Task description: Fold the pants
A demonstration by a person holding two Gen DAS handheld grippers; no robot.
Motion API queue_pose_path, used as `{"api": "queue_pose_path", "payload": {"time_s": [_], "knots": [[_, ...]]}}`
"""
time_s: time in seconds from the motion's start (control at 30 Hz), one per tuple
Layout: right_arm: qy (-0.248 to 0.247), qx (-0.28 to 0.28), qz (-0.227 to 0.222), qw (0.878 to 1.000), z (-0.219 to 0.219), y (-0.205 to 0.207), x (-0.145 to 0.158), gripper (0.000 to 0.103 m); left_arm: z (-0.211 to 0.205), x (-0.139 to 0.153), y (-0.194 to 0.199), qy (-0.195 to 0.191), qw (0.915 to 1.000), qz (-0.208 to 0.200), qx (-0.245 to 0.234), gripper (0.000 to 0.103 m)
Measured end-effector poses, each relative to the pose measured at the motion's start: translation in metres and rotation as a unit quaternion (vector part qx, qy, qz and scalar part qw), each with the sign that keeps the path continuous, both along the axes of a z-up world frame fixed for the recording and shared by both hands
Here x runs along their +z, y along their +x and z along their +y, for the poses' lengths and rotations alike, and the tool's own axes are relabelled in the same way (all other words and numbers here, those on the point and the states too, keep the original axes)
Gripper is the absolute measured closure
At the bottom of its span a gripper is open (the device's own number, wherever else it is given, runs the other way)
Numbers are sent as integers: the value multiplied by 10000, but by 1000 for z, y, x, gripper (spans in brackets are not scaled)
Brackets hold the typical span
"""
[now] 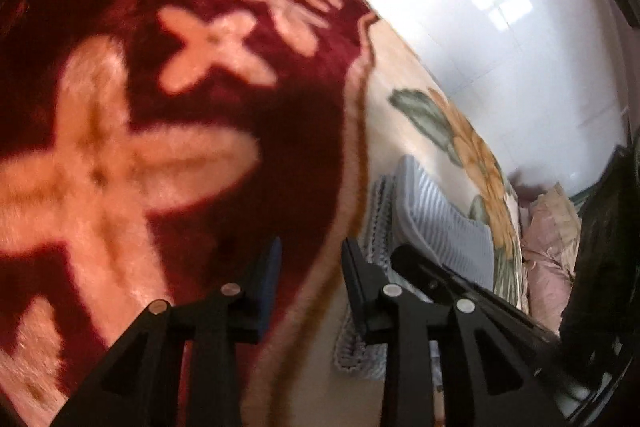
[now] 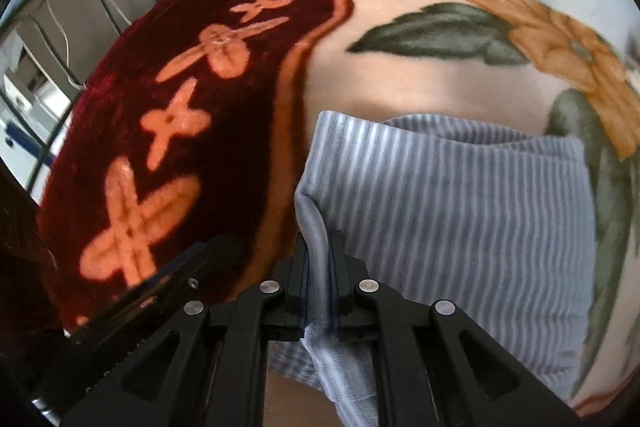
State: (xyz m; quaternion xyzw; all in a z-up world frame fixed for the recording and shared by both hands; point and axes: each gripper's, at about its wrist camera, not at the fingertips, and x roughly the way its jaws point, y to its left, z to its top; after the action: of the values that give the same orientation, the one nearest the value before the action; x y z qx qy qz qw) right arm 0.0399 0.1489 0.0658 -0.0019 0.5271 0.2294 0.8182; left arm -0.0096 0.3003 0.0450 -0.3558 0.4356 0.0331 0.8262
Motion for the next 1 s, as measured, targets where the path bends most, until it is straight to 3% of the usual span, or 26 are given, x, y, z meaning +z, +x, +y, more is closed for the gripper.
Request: {"api": "queue_pose_path", "payload": {"time_s": [0.1, 0.2, 0.23, 0.27, 0.3, 0.33, 0.37, 0.4, 0.43, 0.5, 0.57, 0.6, 0.63, 0.67, 0.7, 0.77, 0.87, 0.9, 0.97, 1.0], "knots": [[736, -194, 469, 9960, -18, 12, -14, 93, 1, -4, -5, 71, 9999, 71, 93, 72], [1801, -617, 1299, 9731, -46, 29, -28, 93, -5, 1, -4, 290, 9995, 92, 84, 72], [2318, -740, 1660, 9556, -58, 34, -35, 88, -7, 4, -4, 319, 9994, 94, 73, 72], [2872, -806, 2020, 9329, -68, 39, -42, 77, -9, 8, -5, 281, 9995, 76, 81, 72], [3509, -899, 2376, 9013, -80, 43, -47, 67, -11, 13, -5, 192, 9998, 40, 87, 72], [4252, -1108, 2622, 8592, -98, 44, -50, 41, -12, 20, -5, 134, 9999, -8, 101, 72], [4811, -1336, 2589, 8268, -116, 42, -48, 15, -13, 28, -6, 98, 9998, -115, 113, 72], [5099, -1497, 2426, 8116, -134, 41, -41, 7, -18, 47, -9, 172, 9990, -394, 89, 72], [5145, -1592, 2184, 8138, -154, 41, -30, 4, -23, 62, -12, 336, 9974, -629, 36, 70], [4790, -1515, 1955, 8423, -177, 44, -14, 4, -42, 95, -18, 923, 9884, -1188, -199, 61], [3796, -1571, 1644, 8968, -197, 49, -3, 4, -68, 116, -19, 1414, 9751, -1624, -529, 57], [3194, -1678, 1440, 9215, -205, 50, -1, 4, -87, 121, -13, 1521, 9677, -1769, -959, 57], [2507, -1809, 1153, 9440, -214, 49, -2, 4, -97, 118, -6, 1395, 9663, -1751, -1268, 57], [2135, -1873, 968, 9539, -219, 48, -5, 4, -104, 112, 4, 1142, 9682, -1638, -1506, 57], [1850, -1918, 883, 9598, -225, 47, -13, 4, -110, 97, 16, 824, 9737, -1353, -1638, 58], [1822, -1956, 1156, 9567, -237, 49, -37, 8, -113, 75, 28, 822, 9805, -919, -1533, 59], [2422, -1800, 1130, 9467, -249, 48, -50, 11, -102, 37, 36, 1648, 9820, 61, -921, 61], [2586, -1670, 1061, 9455, -251, 47, -48, 14, -94, 25, 32, 1712, 9824, 259, -699, 71], [2717, -1384, 983, 9473, -250, 48, -47, 39, -73, 10, 14, 1387, 9898, 235, -219, 34], [2650, -1326, 1012, 9497, -248, 49, -49, 43, -59, 4, 4, 1140, 9929, 328, 120, 23]]}}
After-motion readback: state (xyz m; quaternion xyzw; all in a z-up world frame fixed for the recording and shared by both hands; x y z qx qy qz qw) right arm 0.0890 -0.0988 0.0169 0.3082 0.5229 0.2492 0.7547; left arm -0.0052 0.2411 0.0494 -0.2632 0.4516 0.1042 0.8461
